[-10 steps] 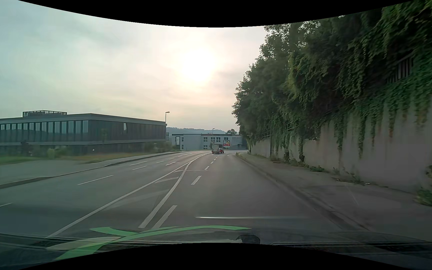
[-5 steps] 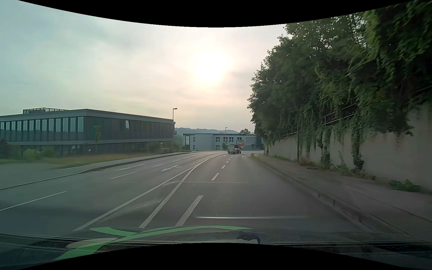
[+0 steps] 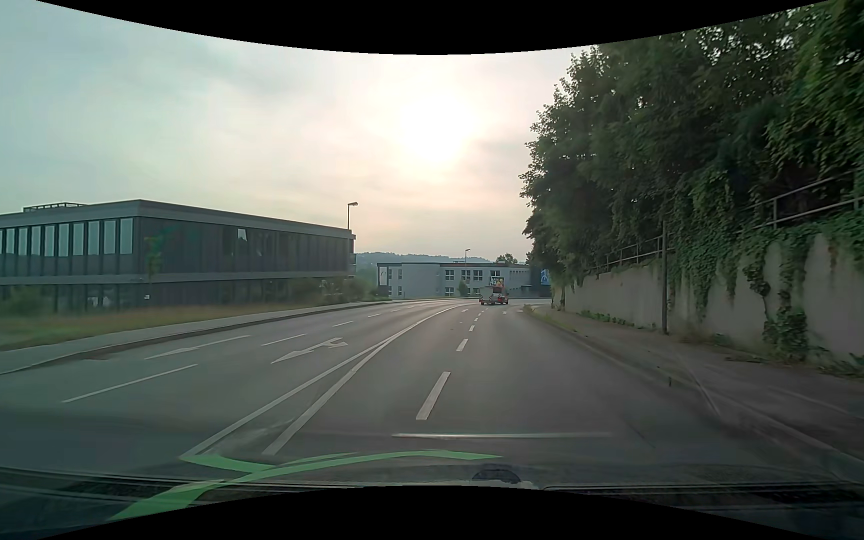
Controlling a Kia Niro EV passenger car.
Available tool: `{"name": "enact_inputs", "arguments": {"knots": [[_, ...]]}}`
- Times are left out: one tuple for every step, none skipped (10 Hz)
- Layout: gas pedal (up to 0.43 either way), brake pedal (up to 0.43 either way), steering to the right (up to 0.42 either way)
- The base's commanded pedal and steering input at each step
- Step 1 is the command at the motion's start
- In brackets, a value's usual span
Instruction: Follow the waypoints while adhering to traffic rules and regulations
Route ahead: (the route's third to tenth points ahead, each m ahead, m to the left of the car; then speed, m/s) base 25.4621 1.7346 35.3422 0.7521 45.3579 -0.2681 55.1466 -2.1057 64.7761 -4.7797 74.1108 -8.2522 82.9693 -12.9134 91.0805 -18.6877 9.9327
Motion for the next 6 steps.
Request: {"name": "enact_inputs", "arguments": {"knots": [[0.079,0.0,-0.01],[0.079,0.0,-0.009],[0.079,0.0,-0.005],[0.079,0.0,-0.004],[0.067,0.0,-0.002],[0.067,0.0,0.002]]}}
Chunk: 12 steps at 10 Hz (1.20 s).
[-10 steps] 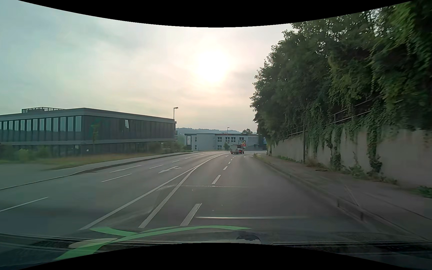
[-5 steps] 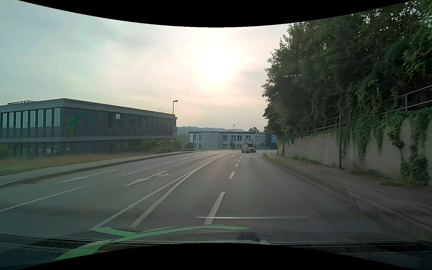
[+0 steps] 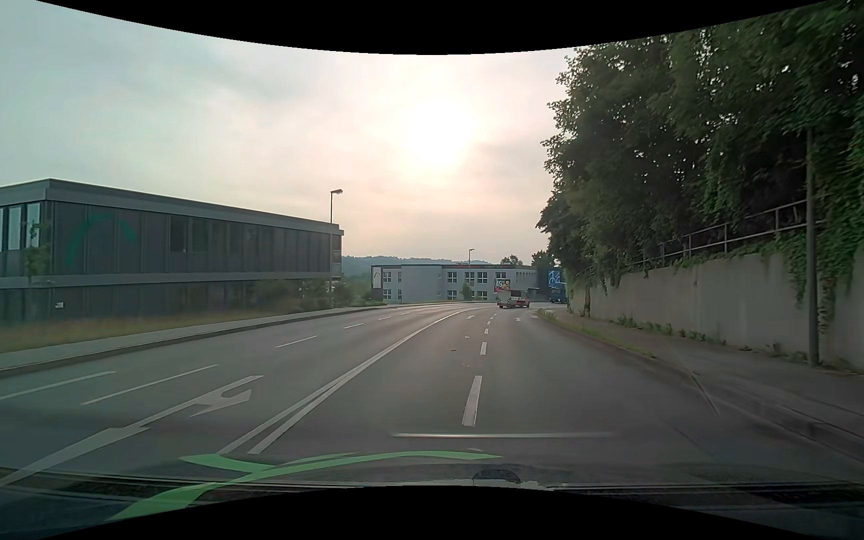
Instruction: Follow the waypoints while adhering to traffic rules and regulations
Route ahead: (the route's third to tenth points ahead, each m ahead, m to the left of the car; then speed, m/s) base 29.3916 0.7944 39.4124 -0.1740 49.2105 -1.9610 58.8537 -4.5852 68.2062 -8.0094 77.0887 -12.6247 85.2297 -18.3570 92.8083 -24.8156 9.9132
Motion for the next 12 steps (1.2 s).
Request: {"name": "enact_inputs", "arguments": {"knots": [[0.067,0.0,0.006],[0.059,0.0,0.008],[0.047,0.0,0.008],[0.02,0.0,0.008],[0.008,0.0,0.008],[0.008,0.0,0.008],[0.008,0.0,0.009],[0.008,0.0,0.01],[0.008,0.0,0.011],[0.008,0.0,0.012],[0.008,0.0,0.012],[0.008,0.0,0.012]]}}
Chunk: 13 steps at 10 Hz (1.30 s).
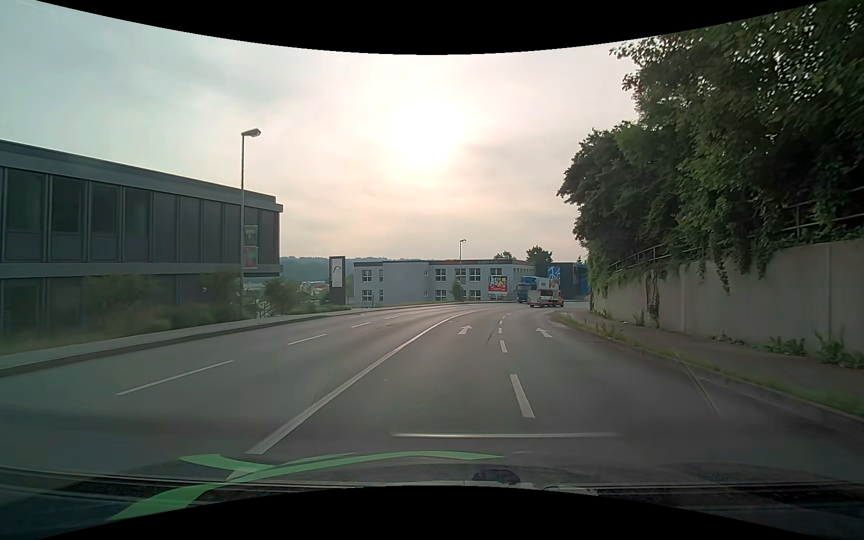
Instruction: Follow the waypoints while adhering to traffic rules and regulations
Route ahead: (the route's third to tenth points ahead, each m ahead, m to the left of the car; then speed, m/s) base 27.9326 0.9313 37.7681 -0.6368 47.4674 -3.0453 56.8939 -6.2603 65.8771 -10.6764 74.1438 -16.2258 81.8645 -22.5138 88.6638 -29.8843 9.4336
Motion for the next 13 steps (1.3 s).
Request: {"name": "enact_inputs", "arguments": {"knots": [[0.008,0.0,0.012],[0.02,0.0,0.012],[0.028,0.0,0.011],[0.028,0.0,0.011],[0.028,0.0,0.01],[0.028,0.0,0.011],[0.039,0.0,0.011],[0.059,0.0,0.012],[0.059,0.0,0.014],[0.079,0.0,0.016],[0.079,0.0,0.017],[0.079,0.0,0.016],[0.079,0.0,0.016]]}}
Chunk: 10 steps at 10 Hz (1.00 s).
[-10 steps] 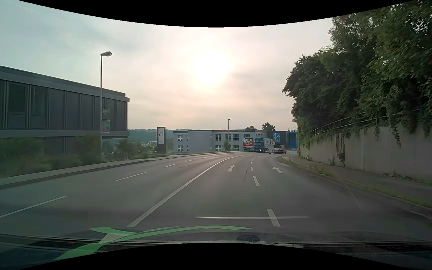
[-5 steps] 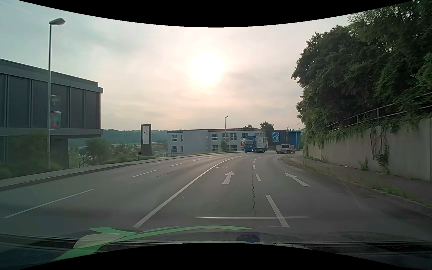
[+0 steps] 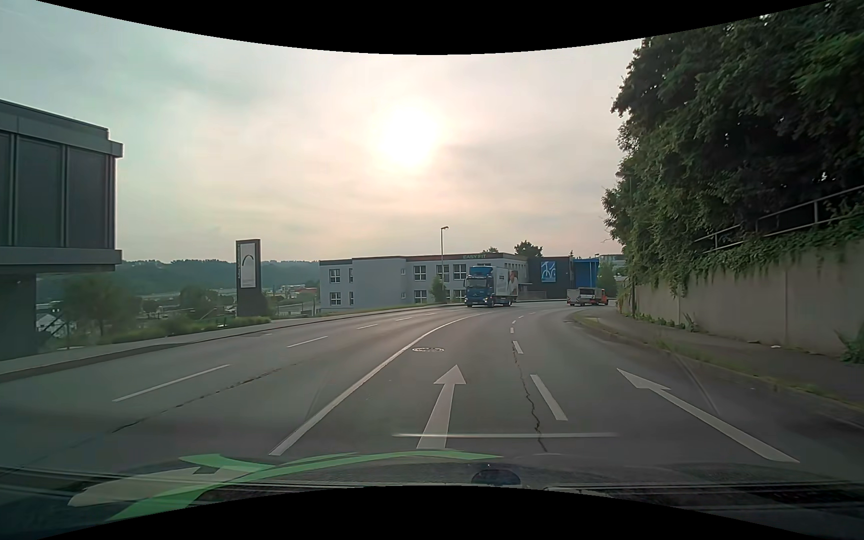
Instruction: Follow the waypoints while adhering to traffic rules and regulations
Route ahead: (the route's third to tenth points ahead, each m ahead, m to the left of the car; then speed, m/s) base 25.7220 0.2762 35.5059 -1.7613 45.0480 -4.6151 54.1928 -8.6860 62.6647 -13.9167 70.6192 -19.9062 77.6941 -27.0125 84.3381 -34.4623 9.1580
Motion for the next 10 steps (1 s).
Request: {"name": "enact_inputs", "arguments": {"knots": [[0.079,0.0,0.017],[0.079,0.0,0.016],[0.079,0.0,0.016],[0.079,0.0,0.016],[0.079,0.0,0.016],[0.079,0.0,0.015],[0.079,0.0,0.014],[0.079,0.0,0.016],[0.079,0.0,0.017],[0.079,0.0,0.018]]}}
